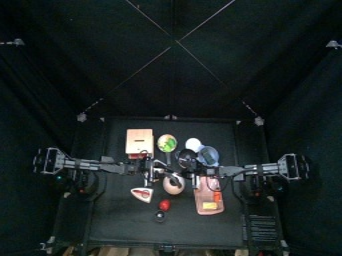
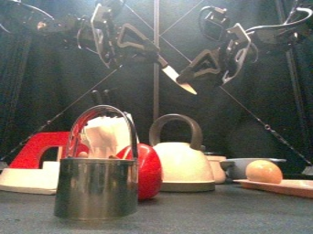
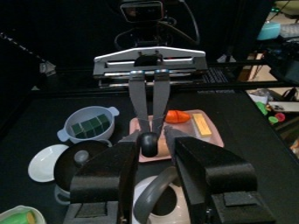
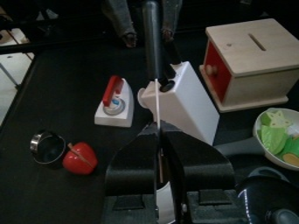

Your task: Regrasp pairing knife

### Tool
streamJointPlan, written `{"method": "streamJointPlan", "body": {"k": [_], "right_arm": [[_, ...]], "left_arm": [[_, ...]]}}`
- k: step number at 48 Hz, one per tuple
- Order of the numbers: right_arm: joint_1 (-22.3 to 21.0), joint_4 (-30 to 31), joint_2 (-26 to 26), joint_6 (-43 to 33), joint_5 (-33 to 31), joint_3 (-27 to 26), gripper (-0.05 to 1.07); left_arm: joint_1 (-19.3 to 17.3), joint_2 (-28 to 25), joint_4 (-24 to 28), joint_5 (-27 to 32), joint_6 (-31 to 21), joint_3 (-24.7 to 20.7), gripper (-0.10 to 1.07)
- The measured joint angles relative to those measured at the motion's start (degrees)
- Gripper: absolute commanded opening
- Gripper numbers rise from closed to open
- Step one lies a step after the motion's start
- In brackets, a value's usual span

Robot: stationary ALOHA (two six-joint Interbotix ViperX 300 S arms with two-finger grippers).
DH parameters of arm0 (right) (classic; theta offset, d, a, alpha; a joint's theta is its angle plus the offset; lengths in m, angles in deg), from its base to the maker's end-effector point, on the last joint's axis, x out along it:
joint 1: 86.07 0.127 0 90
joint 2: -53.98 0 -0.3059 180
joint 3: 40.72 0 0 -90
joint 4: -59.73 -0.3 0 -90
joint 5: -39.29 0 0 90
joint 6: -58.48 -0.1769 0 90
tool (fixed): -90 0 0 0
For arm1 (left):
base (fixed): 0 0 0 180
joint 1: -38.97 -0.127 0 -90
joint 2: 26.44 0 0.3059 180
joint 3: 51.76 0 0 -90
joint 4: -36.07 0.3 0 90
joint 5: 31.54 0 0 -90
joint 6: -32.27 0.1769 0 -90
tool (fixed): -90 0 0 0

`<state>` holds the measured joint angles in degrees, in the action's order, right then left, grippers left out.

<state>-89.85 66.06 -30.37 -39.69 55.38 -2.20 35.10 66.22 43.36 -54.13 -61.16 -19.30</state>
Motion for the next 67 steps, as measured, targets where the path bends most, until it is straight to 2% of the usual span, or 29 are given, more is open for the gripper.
{"method": "streamJointPlan", "body": {"k": [15,20,30,34,40,46,67], "right_arm": [[0.0,0.1,-0.2,0.0,0.0,0.0,0.39],[0.0,0.2,-0.2,0.1,-0.1,0.0,0.39],[0.0,1.5,-0.3,0.1,-0.1,0.0,0.47],[0.0,1.6,-0.3,0.1,-0.1,0.0,0.56],[0.4,1.6,-0.3,0.1,0.0,0.0,0.75],[1.1,1.7,-0.2,0.1,0.0,0.0,0.86],[1.7,1.8,-0.2,0.1,-0.1,0.0,0.87]], "left_arm": [[0.0,-0.3,-0.9,-0.1,0.0,-0.1,0.43],[-0.1,-0.3,-1.1,0.0,0.0,-0.1,0.39],[0.0,-0.3,-1.2,0.0,0.0,-0.1,0.39],[0.1,-0.3,-1.3,-0.2,-0.2,-0.1,0.39],[0.2,-0.3,-1.6,-1.2,-0.2,-0.1,0.39],[0.2,-0.3,-1.6,-1.8,-0.1,0.0,0.39],[0.2,-0.5,-1.7,-2.0,-0.1,0.1,0.39]]}}
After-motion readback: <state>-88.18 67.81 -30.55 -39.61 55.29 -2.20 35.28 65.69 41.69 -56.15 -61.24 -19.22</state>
